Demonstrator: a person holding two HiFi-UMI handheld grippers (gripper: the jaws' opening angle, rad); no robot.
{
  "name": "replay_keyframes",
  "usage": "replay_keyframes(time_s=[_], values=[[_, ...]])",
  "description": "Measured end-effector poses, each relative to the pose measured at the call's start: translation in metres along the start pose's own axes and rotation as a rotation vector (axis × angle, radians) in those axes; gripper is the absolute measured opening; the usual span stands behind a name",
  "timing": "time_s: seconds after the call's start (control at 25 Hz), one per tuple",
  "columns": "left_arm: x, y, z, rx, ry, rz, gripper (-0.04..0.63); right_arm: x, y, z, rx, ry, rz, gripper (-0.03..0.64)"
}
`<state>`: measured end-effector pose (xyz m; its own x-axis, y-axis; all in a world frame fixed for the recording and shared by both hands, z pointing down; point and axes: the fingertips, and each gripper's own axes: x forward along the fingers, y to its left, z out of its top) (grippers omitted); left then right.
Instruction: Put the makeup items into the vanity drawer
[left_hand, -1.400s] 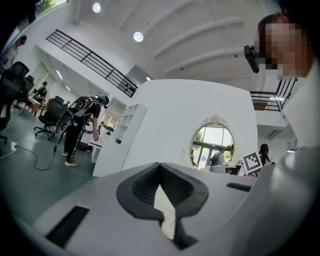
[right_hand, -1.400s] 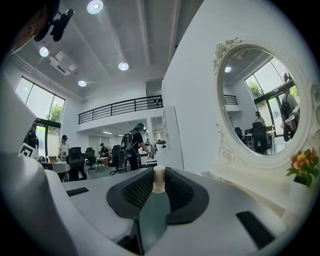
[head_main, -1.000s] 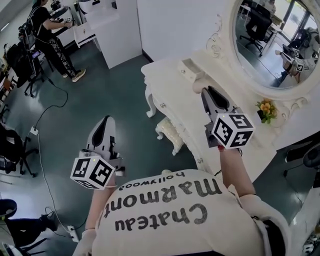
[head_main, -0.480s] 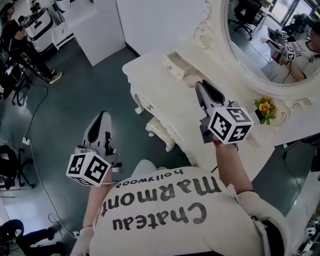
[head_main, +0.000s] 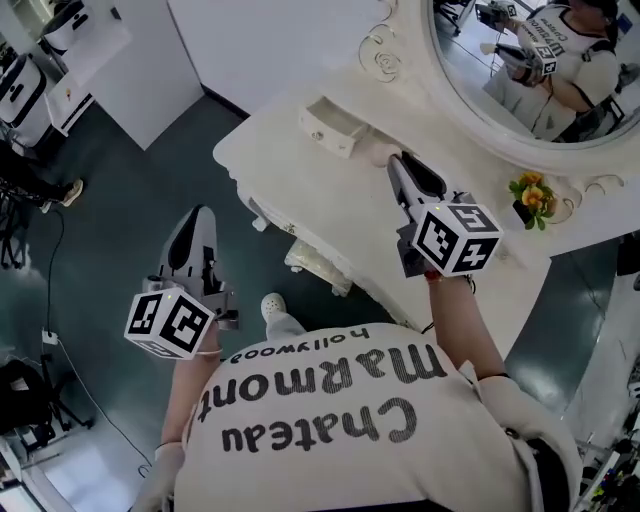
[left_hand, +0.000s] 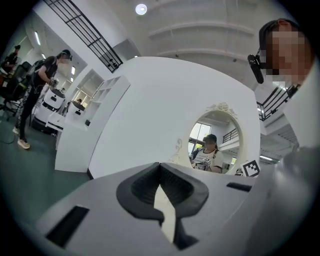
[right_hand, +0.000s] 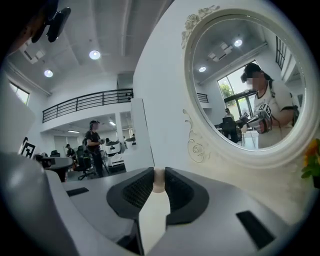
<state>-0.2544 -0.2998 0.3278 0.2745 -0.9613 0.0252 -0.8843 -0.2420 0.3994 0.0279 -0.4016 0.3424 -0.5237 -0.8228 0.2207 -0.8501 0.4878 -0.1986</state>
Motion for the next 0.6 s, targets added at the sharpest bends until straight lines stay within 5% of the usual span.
replay_keyframes(time_s=[0.6], values=[[0.084,0.099,0.051,0.014,0.060,-0.098,0.009,0.091,-0.016,-0.003,0.064,0.023,-0.219,0.087]])
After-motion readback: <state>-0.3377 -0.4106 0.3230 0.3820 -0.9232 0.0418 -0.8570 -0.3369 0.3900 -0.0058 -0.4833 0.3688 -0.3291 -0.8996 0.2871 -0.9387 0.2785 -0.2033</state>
